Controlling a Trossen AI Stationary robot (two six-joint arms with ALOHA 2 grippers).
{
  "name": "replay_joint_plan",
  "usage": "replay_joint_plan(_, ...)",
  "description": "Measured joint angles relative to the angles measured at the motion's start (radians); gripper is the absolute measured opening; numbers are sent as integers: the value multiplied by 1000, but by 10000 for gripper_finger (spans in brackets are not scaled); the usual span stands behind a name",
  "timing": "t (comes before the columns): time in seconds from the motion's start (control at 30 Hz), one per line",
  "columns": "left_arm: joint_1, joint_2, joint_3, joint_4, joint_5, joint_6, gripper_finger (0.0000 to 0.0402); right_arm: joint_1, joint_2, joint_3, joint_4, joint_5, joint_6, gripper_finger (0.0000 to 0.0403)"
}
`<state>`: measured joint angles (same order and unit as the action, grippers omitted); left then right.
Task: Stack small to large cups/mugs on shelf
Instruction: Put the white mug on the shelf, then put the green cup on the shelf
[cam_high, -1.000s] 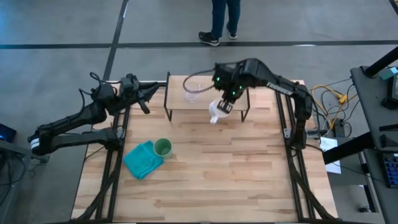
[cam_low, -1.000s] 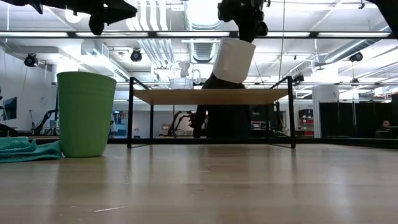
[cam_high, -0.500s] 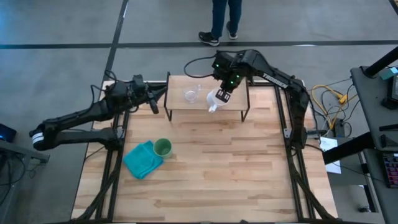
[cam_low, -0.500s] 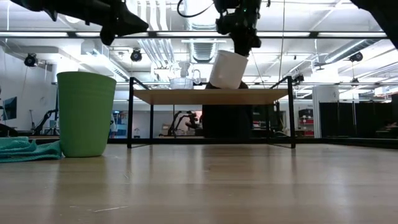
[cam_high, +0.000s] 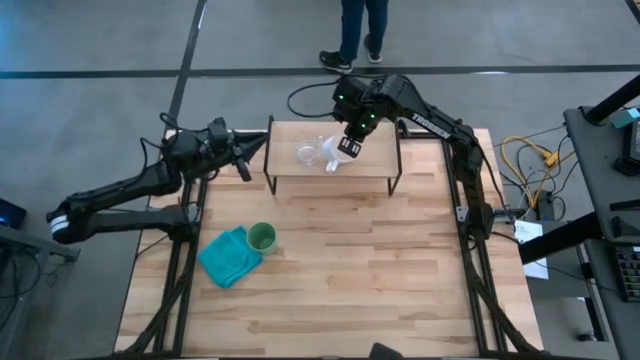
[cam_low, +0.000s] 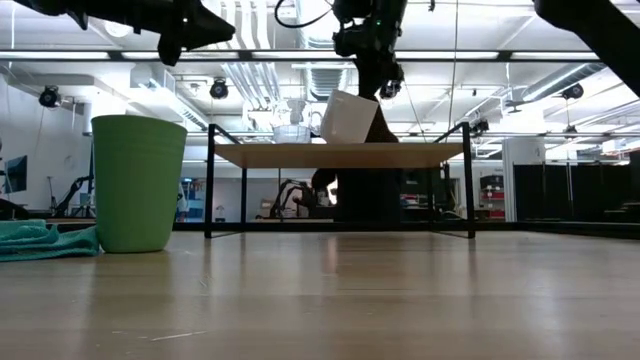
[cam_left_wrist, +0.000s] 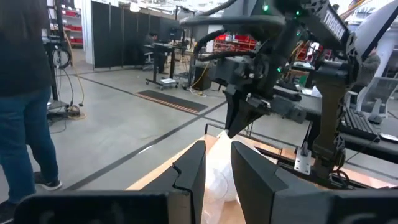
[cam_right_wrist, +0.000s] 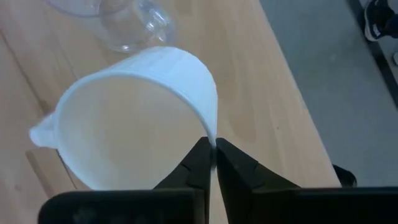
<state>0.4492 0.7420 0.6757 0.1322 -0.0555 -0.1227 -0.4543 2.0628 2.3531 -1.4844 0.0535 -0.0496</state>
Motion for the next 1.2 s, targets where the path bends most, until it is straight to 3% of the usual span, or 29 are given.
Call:
replay_joint_plan(0.63,0,-23,-1,0,0,0,63,0,11,-1,-22,0,-5,104)
replay_joint_plan(1.2,0,-25,-2,0,0,0,63,6,-65,3,-20,-2,58,97)
